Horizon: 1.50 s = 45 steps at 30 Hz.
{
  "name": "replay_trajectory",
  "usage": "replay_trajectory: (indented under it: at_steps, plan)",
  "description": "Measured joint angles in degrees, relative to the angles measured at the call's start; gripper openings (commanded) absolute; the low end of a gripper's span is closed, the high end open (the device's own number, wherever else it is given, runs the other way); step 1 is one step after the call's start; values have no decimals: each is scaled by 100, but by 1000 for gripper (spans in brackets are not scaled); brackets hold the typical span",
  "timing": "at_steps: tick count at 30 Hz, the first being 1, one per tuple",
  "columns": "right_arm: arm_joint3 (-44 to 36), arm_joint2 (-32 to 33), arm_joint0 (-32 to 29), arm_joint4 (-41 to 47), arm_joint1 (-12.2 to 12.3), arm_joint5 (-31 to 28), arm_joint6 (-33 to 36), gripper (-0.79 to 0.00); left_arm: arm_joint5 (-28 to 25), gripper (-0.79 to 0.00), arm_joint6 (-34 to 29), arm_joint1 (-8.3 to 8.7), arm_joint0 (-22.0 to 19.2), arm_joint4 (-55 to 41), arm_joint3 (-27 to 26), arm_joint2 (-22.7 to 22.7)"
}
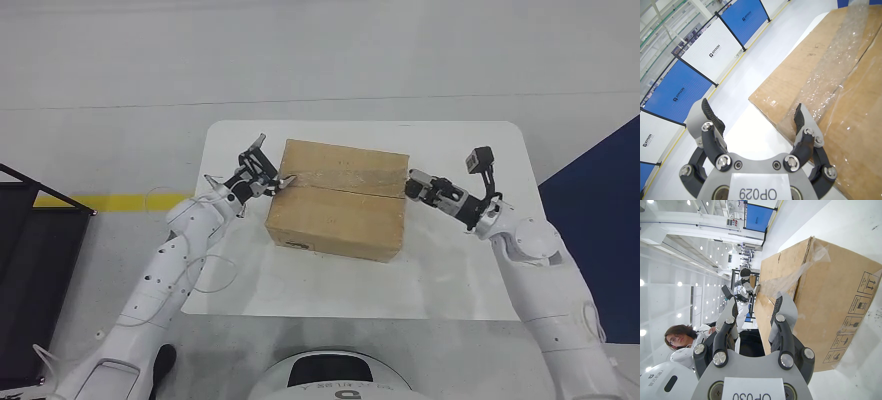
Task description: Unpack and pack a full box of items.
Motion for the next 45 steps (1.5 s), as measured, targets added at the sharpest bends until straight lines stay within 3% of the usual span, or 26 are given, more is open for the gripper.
replay_trajectory:
  at_steps: [5,8,11,12,19,22,28,38,45]
  plan:
    - [102,137,-137,136,16,47,-22,-108,5,0,-72,-2,-27,-25,-7,32]
    - [188,168,-112,145,27,230,29,-191,6,0,-105,-9,-45,-52,-1,65]
    - [231,145,6,86,35,457,123,-299,-6,0,-126,-13,-71,-69,25,97]
    - [230,127,52,48,37,518,147,-376,-9,0,-131,-14,-78,-75,34,104]
    - [279,-75,430,-252,32,1084,141,-573,-14,0,-116,-13,-110,-117,81,126]
    - [304,-133,516,-322,27,1275,75,-785,-11,0,-95,-10,-116,-122,98,129]
    - [17,-121,356,-524,33,1406,-278,-785,8,0,-38,1,-109,-141,113,110]
    - [-1427,231,-955,-925,80,1224,-1044,-785,-50,0,20,20,-123,-162,108,102]
    - [-1798,387,-1366,-1029,80,1017,-1373,-785,-75,0,56,25,-139,-202,137,116]
